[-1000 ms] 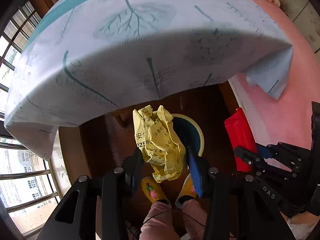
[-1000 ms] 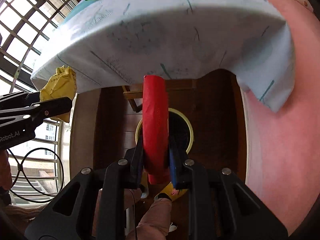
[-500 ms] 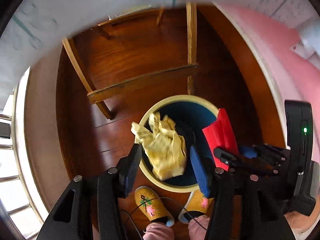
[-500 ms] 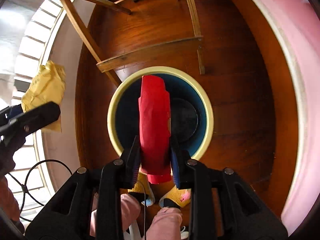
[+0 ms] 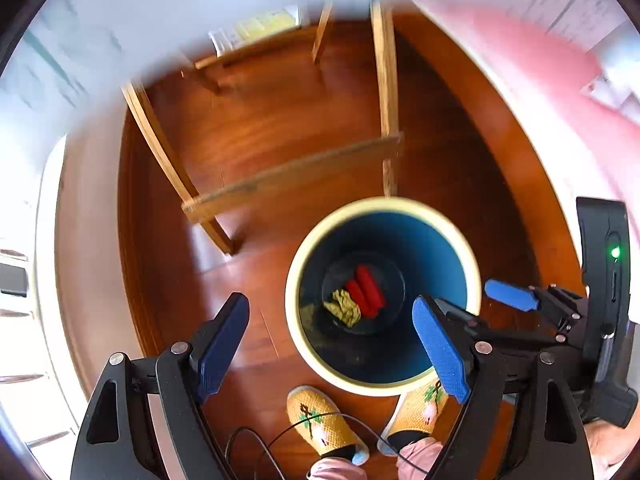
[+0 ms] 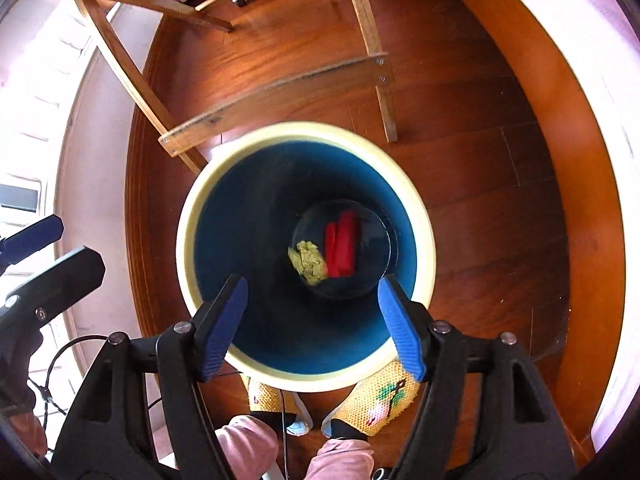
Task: Collect trash
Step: 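Open both tools to drop the papers into the bin, then grasp the pink juice carton with the left tool while the right tool grasps the green carton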
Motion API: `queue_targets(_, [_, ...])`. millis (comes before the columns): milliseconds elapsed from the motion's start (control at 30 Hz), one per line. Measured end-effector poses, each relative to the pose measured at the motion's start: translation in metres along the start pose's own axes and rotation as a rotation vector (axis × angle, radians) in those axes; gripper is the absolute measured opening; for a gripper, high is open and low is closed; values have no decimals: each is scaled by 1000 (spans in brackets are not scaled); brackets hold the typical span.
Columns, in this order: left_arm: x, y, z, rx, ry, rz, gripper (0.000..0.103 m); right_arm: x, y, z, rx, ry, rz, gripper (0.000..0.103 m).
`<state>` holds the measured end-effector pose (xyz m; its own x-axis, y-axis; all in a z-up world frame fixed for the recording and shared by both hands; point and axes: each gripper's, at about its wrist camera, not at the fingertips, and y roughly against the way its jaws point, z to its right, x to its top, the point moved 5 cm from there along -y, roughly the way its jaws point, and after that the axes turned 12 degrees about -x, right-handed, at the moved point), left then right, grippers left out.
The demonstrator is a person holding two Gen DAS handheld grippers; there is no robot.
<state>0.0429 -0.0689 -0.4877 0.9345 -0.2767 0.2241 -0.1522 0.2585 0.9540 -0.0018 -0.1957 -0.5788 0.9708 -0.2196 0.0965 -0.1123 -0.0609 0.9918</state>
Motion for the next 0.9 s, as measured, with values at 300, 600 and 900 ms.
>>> queue_targets(300, [28, 132, 22, -5, -39, 86, 85, 2, 123, -12, -2, 20, 112, 66])
queue_targets(600, [57, 285, 41, -7, -125, 189, 85, -3, 288, -34, -11, 14, 224, 72])
queue_targets(900, [91, 399, 46, -32, -146, 293, 85, 9, 446, -40, -14, -60, 443, 72])
